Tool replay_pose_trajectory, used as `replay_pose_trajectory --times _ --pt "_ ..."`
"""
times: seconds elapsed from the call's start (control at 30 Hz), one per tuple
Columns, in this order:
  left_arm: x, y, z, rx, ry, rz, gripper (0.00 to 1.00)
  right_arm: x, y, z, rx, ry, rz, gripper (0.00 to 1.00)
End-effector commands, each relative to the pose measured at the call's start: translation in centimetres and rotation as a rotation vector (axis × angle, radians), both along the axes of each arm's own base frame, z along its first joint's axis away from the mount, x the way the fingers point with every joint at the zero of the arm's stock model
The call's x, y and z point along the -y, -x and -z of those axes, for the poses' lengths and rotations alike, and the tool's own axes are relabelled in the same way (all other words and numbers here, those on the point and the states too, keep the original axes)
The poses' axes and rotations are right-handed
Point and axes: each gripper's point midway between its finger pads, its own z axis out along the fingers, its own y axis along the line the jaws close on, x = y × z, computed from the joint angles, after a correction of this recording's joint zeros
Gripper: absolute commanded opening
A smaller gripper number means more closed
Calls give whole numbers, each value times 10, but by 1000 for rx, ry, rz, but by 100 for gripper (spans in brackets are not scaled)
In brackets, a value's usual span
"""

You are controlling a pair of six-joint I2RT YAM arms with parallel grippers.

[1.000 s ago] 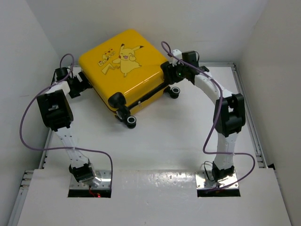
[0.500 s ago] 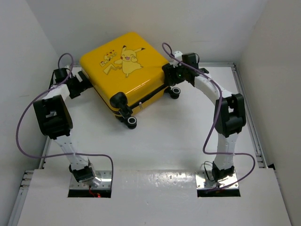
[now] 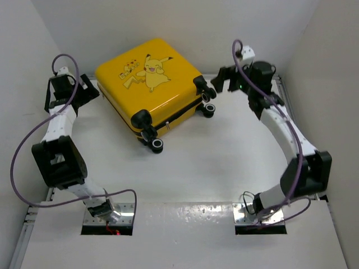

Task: Pack the luggage

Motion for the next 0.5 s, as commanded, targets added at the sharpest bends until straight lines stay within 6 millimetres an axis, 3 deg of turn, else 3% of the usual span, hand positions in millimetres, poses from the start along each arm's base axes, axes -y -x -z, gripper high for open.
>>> replay_pose_trajectory --times 0.0,0.07,0.1,0.13,0.2,0.23,0.3,0.37,0.4,0.43,0.47 --pt "-11 29 -57 72 -150 -12 99 -20 49 27 44 56 -119 100" --pt "-2 43 -56 62 -197 81 99 -47 74 38 63 64 -187 100" --pt "1 53 -68 78 -207 104 99 -47 101 66 14 63 -198 94" --pt "4 60 -67 78 -200 125 99 -65 115 72 10 62 -227 90" --pt "12 74 -61 79 -169 157 99 -72 133 84 -39 14 -181 82" --pt "17 81 -69 102 -175 165 99 -76 136 90 -63 7 -176 74" --pt "27 92 -57 90 -168 203 99 -83 146 111 -172 -13 -128 64" --pt "35 103 -63 117 -195 233 99 -91 152 120 -232 -39 -99 45" --pt "38 110 -53 103 -194 238 99 -96 152 114 -212 -69 -104 39" --pt "40 116 -52 105 -196 238 99 -98 159 126 -234 -63 -107 32" --pt "43 125 -60 135 -215 246 99 -105 164 128 -232 -63 -73 28"
